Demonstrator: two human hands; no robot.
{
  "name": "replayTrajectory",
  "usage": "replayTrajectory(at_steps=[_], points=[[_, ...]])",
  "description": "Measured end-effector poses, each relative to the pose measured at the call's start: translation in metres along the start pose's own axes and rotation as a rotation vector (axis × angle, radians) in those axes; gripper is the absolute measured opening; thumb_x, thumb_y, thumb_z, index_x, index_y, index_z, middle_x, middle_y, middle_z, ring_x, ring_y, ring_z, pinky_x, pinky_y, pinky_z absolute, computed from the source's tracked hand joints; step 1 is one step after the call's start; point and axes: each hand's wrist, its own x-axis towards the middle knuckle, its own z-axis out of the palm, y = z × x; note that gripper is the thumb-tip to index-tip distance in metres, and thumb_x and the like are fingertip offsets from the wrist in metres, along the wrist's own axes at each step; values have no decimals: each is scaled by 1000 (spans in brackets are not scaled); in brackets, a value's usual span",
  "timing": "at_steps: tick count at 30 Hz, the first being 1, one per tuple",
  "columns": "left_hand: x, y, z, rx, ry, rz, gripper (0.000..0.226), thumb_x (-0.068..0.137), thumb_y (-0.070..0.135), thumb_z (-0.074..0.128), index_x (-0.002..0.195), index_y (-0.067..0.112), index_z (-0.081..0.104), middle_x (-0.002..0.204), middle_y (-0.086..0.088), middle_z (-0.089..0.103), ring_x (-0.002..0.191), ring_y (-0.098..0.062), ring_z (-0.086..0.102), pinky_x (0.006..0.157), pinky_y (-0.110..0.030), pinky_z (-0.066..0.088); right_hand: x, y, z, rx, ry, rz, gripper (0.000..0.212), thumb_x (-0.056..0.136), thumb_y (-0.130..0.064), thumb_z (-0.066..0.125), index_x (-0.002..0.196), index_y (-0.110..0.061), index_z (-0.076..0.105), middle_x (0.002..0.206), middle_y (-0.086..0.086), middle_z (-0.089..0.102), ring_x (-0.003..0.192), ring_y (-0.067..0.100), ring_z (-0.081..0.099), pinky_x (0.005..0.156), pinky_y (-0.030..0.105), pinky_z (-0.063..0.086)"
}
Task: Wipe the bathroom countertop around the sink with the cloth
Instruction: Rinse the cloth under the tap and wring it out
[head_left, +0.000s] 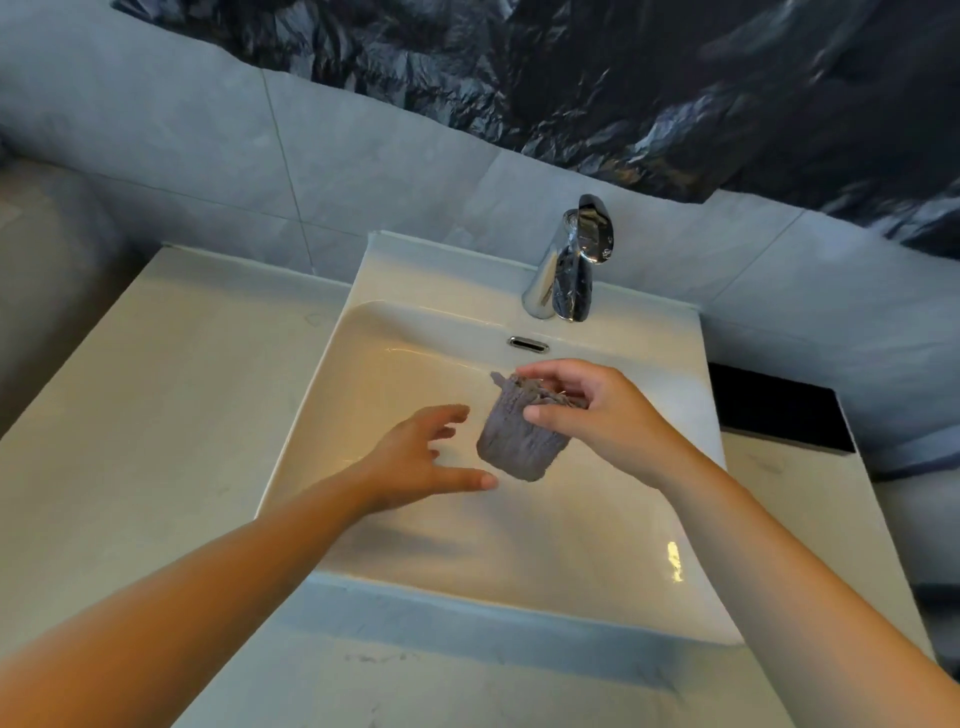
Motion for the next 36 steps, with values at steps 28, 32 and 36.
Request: replayTrajectory(at_steps=[28,32,36], points=[[-3,135,61,910,-43,317,22,78,30,65,92,17,54,80,1,56,67,-15,50,56,-25,37,-26,41,-38,-355,273,417,33,94,-28,46,65,-13,54,59,2,49,51,13,46,50,21,35],[4,124,67,966,-87,413,20,85,33,60,97,18,55,87,-2,55,70,-15,46,60,-24,31,-17,41,-50,-139,-98,735,21,87,-22,48,69,-12,53,59,3,46,41,11,37,39,16,28],[19,120,53,578,-150,150,26,78,36,69,85,11,63,70,-2,62,63,-16,56,54,-23,43,-31,54,-48,-232,202,158,34,95,-46,45,92,-20,66,88,1,61,79,13,58,64,20,49]])
